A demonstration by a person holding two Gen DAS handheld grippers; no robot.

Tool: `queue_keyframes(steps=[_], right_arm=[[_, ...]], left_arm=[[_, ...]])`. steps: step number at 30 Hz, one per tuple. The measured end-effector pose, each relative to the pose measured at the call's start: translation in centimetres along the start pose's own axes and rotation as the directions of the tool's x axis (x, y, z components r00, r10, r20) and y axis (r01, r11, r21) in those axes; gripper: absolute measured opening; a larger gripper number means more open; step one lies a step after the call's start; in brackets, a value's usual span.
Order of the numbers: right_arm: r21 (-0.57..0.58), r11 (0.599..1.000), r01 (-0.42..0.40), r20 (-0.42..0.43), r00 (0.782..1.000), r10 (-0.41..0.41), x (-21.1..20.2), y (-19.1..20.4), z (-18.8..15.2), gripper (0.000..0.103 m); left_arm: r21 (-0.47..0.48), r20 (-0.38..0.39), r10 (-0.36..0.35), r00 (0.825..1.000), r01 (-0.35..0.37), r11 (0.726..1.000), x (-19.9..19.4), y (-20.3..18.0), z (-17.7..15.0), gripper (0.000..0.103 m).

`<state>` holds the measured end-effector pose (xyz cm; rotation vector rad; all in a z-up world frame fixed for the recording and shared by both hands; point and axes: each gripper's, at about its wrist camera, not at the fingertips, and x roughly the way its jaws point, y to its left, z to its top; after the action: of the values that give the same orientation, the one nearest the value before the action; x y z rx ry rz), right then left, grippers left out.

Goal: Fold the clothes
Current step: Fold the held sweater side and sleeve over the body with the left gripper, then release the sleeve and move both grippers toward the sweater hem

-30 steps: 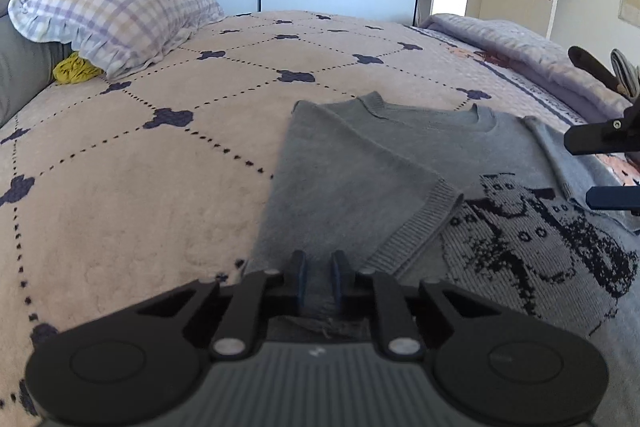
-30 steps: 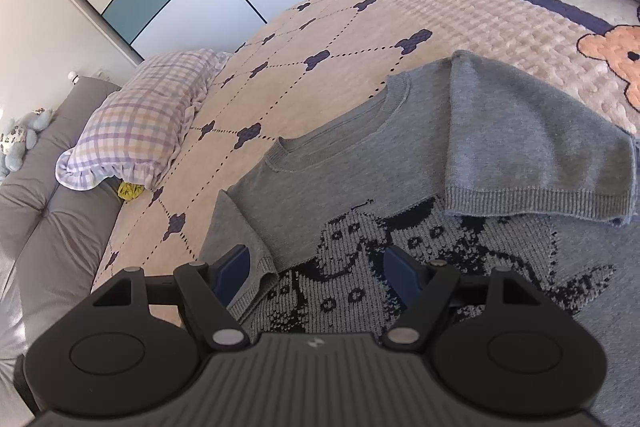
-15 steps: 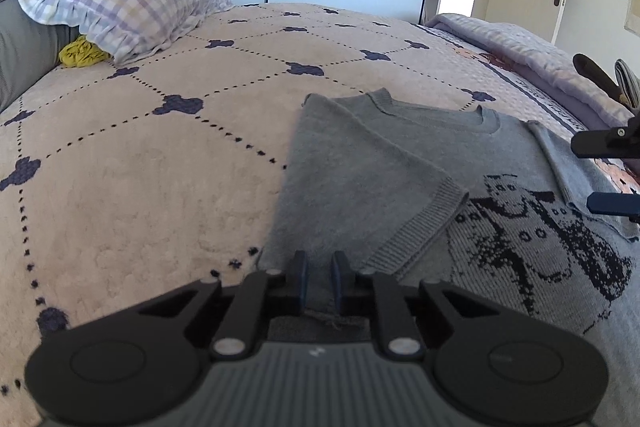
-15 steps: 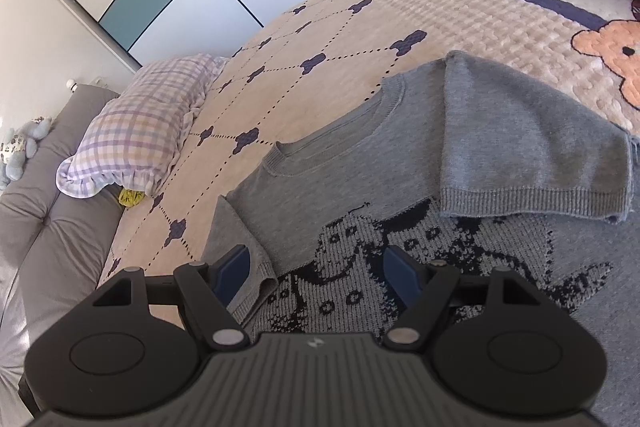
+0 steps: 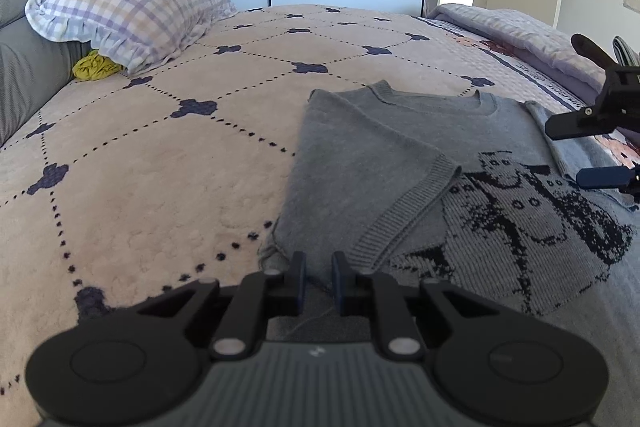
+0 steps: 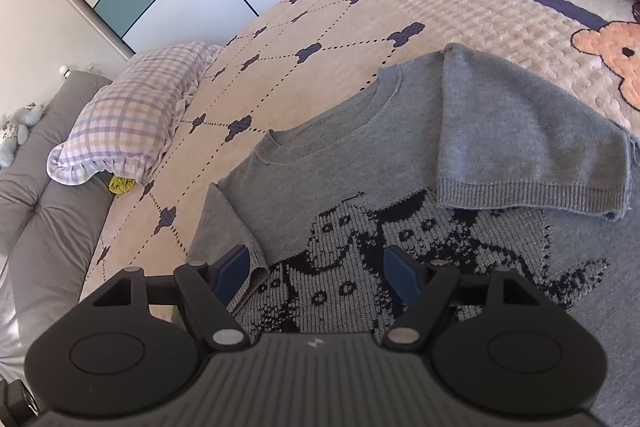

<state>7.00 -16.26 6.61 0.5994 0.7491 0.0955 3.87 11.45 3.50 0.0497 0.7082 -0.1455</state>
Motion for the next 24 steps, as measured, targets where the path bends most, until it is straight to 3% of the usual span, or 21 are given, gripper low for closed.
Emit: queue_keyframes(steps=[8, 15, 20, 24], right_arm=[[-0.041, 0.999, 0.024, 0.021, 1.0, -0.023, -1.0, -0.3, -0.4, 0.078], [-0.227, 0.965, 0.132, -0.055, 0.987, -0.148, -1.4, -3.0, -2.5, 0.077], [-0.285, 0.957, 0.055, -0.145, 0.984, -0.1, -4.1, -5.7, -4.7, 0.077], [-0.462, 0.886, 0.027, -0.182, 0.975, -0.124, -8.2, -6.3, -6.9, 0.077]], left_arm=[[-0.015, -0.042, 0.033, 0.999, -0.034, 0.999, -4.2, 0.6, -3.0, 0.015], [-0.045, -0.066, 0.022, 0.998, -0.025, 0.999, -7.2, 0.8, -5.3, 0.015], [-0.051, -0.082, 0.003, 0.997, -0.007, 0.999, -8.4, 0.6, -6.7, 0.015], [-0.058, -0.087, 0.006, 0.996, -0.011, 0.998, -9.5, 0.2, -7.8, 0.016]])
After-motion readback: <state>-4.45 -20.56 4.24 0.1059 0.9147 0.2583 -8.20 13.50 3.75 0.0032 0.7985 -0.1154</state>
